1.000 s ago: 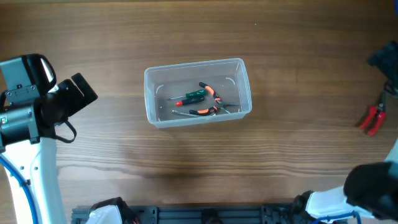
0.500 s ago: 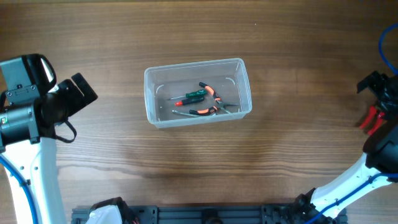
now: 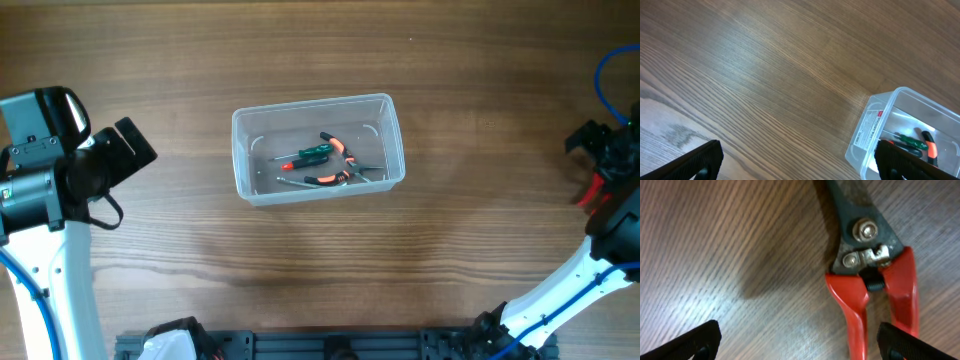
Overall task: Pack container
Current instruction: 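Reach the right gripper to the red pruning shears and grasp them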
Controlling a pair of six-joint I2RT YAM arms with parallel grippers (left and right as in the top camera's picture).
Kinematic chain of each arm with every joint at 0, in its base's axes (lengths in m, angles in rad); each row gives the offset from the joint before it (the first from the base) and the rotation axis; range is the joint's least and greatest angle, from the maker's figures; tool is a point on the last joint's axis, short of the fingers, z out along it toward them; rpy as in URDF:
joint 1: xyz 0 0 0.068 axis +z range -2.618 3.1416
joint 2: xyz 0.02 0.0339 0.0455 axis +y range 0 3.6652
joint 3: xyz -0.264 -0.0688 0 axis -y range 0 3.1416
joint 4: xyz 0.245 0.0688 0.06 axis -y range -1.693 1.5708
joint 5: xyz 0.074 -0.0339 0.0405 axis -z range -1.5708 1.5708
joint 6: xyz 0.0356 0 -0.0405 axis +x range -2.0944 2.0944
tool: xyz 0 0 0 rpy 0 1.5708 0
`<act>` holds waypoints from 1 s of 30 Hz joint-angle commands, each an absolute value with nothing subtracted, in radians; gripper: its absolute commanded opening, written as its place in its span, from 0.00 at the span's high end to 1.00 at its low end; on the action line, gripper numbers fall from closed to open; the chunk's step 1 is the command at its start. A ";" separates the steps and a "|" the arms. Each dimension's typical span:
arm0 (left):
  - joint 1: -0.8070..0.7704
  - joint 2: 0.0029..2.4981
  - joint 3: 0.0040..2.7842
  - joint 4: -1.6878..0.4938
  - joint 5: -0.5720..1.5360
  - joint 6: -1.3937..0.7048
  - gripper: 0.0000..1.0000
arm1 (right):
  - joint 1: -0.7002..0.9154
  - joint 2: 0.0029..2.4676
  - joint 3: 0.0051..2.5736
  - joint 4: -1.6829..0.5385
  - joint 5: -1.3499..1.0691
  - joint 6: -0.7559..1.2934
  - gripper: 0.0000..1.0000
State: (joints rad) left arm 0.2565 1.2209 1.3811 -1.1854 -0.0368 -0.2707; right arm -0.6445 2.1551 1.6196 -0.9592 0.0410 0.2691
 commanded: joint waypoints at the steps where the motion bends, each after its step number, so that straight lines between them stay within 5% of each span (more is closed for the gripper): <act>1: 0.260 1.223 1.391 -1.185 -0.046 -0.265 0.00 | -0.643 2.170 1.540 -0.913 0.028 0.242 0.01; 12: 0.259 1.223 1.391 -1.186 -0.046 -0.265 0.00 | -0.643 2.170 1.425 -0.812 0.028 0.233 0.03; 15: 0.259 1.223 1.391 -1.186 -0.046 -0.266 0.00 | -0.643 2.170 1.425 -0.812 0.028 0.238 0.21; 20: 0.259 1.223 1.391 -1.186 -0.046 -0.265 0.00 | -0.643 2.170 1.425 -0.812 0.028 0.239 0.37; 23: 0.260 1.223 1.391 -1.186 -0.046 -0.265 0.00 | -0.643 2.170 1.425 -0.814 0.027 0.239 0.59; 30: 0.259 1.223 1.391 -1.186 -0.046 -0.265 0.00 | -0.643 2.170 1.425 -0.816 0.024 0.239 0.80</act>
